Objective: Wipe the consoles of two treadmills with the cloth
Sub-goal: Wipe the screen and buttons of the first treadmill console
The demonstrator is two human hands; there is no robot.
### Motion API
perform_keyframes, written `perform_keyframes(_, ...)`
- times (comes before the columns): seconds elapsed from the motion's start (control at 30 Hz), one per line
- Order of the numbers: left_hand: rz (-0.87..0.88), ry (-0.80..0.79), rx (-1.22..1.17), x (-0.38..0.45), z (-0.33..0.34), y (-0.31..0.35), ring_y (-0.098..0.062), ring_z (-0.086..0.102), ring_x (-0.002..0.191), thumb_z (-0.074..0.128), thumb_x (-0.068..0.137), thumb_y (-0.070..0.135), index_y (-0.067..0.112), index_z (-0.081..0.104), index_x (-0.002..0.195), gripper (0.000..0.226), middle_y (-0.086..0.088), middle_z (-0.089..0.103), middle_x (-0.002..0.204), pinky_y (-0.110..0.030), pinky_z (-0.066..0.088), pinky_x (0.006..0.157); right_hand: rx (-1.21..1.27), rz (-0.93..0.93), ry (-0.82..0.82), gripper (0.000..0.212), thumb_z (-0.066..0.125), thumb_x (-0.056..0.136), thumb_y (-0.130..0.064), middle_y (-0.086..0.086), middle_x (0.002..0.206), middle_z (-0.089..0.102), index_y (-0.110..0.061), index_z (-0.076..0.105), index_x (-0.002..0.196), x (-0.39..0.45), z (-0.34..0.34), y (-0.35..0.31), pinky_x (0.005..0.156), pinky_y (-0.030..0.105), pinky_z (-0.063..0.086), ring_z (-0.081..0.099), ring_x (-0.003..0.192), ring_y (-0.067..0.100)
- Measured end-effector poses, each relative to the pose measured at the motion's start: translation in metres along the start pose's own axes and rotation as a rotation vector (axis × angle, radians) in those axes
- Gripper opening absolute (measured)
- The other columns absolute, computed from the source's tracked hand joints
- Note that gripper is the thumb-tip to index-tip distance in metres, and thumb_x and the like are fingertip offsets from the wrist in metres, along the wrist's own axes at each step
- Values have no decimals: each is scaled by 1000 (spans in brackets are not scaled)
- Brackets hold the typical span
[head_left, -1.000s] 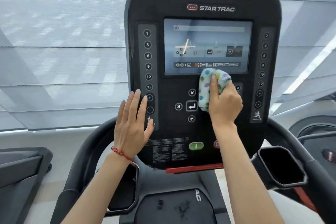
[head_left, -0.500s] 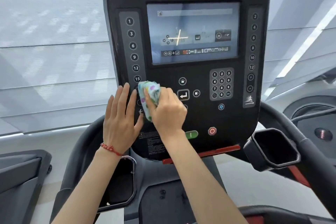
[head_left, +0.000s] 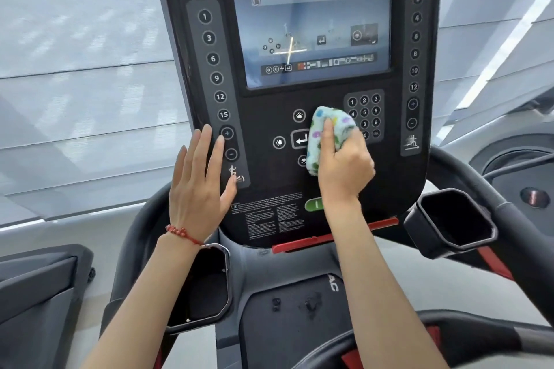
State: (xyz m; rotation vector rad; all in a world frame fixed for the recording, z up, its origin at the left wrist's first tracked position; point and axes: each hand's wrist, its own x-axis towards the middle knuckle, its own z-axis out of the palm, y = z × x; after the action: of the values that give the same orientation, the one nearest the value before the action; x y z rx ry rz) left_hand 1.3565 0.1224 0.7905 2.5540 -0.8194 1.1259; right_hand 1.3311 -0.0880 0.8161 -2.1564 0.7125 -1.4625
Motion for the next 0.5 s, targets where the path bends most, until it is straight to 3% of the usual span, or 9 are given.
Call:
perform_keyframes(0.13,21,-12,-2,-1,-1,-3,-35,27,137,53,90,22,-2,41,137,54,-23,32,146,-47,25,112,66,-186,-108,47,47,90,-46,4,55,55,-7,56,66,-55,8,-30,36,22,37,52,43,18)
perform_keyframes(0.2,34,-22,0,-2,-2,-5,-35,28,137,53,91,22,-2,42,137,54,-23,33,146,-48,26,111,79,-280,-156,52,38,93,-49,2,57,55,-7,60,71,-79,12,-42,36,25,40,52,45,17)
perform_keyframes(0.27,40,-39,0,-4,-4,-8,-34,28,137,51,91,23,-2,41,137,54,-22,32,146,-49,26,111,65,-327,-154,49,41,92,-48,2,58,55,-8,61,73,-83,14,-43,38,26,41,52,46,16)
perform_keyframes(0.4,50,-45,-11,-6,-5,-9,-35,29,137,50,91,22,-1,41,138,53,-22,32,147,-49,26,111,32,-366,-124,50,43,92,-47,2,53,51,-8,57,64,-67,12,-25,36,26,37,48,42,15)
perform_keyframes(0.5,44,-32,-5,-7,-5,-8,-35,29,135,54,89,21,-1,43,136,53,-22,34,145,-49,26,111,-17,-252,-34,57,36,94,-49,5,50,51,-7,51,59,-46,4,2,34,22,32,49,39,19)
